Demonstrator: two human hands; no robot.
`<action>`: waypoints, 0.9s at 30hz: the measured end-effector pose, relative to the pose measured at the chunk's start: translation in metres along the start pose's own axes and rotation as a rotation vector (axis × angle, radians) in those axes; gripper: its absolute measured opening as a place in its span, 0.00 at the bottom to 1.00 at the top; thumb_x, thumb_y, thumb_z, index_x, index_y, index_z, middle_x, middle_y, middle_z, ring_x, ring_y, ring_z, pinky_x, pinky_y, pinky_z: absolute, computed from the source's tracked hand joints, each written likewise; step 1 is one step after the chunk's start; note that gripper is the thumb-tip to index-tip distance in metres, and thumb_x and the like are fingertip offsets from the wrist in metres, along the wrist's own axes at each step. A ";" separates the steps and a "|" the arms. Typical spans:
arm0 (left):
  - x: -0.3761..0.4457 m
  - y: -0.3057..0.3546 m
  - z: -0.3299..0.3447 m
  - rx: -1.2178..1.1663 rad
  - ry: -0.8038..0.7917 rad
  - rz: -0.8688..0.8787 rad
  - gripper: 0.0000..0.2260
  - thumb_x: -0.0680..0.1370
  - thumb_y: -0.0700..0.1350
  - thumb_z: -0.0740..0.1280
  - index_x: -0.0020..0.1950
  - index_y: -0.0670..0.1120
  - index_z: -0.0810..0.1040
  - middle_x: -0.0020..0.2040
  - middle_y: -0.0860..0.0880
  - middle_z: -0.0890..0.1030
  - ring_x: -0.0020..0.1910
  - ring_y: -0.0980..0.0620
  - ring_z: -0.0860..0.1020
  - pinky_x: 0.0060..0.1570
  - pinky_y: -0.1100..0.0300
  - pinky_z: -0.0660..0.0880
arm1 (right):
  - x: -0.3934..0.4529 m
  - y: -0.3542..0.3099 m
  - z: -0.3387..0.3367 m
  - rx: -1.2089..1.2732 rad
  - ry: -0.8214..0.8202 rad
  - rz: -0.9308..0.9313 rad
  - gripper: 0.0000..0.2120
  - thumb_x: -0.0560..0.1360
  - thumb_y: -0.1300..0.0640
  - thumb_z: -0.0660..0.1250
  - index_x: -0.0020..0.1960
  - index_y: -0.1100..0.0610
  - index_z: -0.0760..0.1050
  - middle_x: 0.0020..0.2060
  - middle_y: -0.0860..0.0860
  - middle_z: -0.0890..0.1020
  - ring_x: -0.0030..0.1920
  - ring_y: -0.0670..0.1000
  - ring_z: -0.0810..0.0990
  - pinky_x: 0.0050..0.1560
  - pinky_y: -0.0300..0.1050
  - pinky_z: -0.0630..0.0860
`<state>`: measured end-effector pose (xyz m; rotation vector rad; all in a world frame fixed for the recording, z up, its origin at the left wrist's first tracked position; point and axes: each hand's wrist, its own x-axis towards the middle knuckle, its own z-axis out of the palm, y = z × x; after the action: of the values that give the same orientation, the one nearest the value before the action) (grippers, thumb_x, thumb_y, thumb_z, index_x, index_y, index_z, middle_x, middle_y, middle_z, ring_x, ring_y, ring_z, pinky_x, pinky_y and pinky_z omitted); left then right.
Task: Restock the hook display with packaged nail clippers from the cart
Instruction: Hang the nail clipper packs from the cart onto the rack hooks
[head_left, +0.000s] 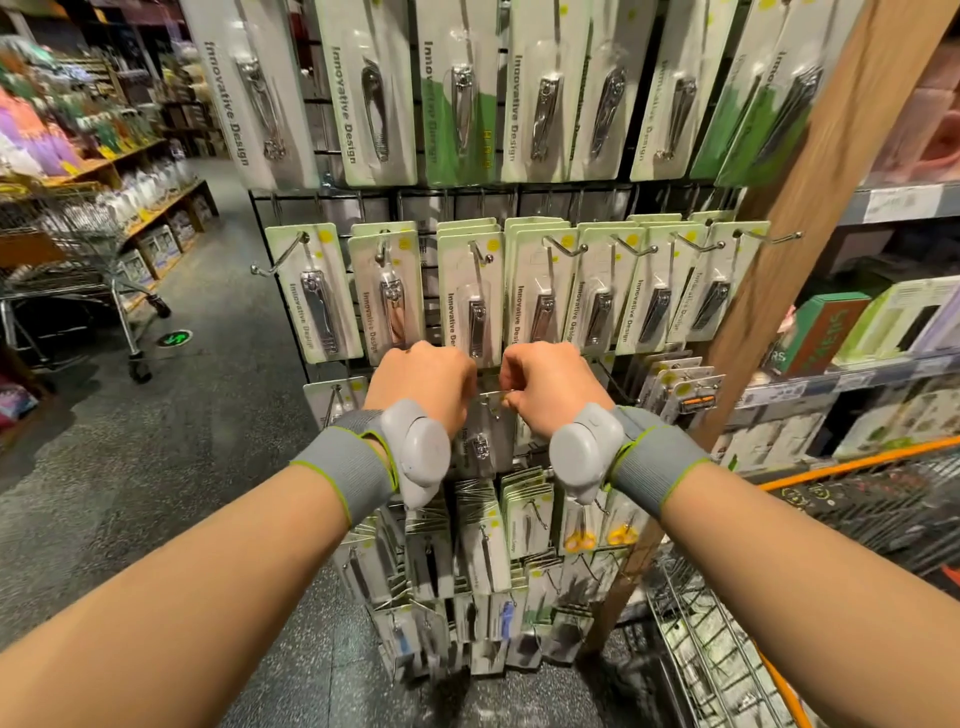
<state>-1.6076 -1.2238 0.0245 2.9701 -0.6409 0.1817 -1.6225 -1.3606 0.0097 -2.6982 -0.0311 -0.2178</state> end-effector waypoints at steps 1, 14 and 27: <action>0.002 0.001 0.000 0.013 0.004 -0.006 0.08 0.77 0.43 0.63 0.52 0.52 0.79 0.52 0.47 0.81 0.53 0.43 0.77 0.52 0.55 0.72 | 0.002 0.000 0.001 0.002 0.007 0.009 0.08 0.72 0.64 0.67 0.40 0.53 0.73 0.46 0.56 0.81 0.50 0.59 0.77 0.49 0.47 0.74; 0.005 -0.002 0.005 0.010 0.004 -0.039 0.12 0.78 0.44 0.63 0.59 0.51 0.78 0.53 0.44 0.81 0.53 0.39 0.78 0.51 0.51 0.75 | -0.002 0.004 0.004 0.026 0.056 0.048 0.08 0.74 0.61 0.66 0.53 0.56 0.77 0.50 0.58 0.81 0.54 0.61 0.77 0.55 0.52 0.75; -0.053 0.020 -0.036 -0.270 0.202 0.298 0.05 0.77 0.47 0.66 0.49 0.48 0.81 0.46 0.49 0.83 0.48 0.46 0.80 0.51 0.50 0.76 | -0.102 -0.010 -0.047 0.300 0.351 0.050 0.06 0.75 0.61 0.66 0.50 0.56 0.79 0.45 0.51 0.83 0.47 0.51 0.79 0.54 0.43 0.73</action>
<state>-1.6668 -1.2163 0.0546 2.5468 -0.9900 0.3789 -1.7309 -1.3704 0.0397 -2.3267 0.1013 -0.6165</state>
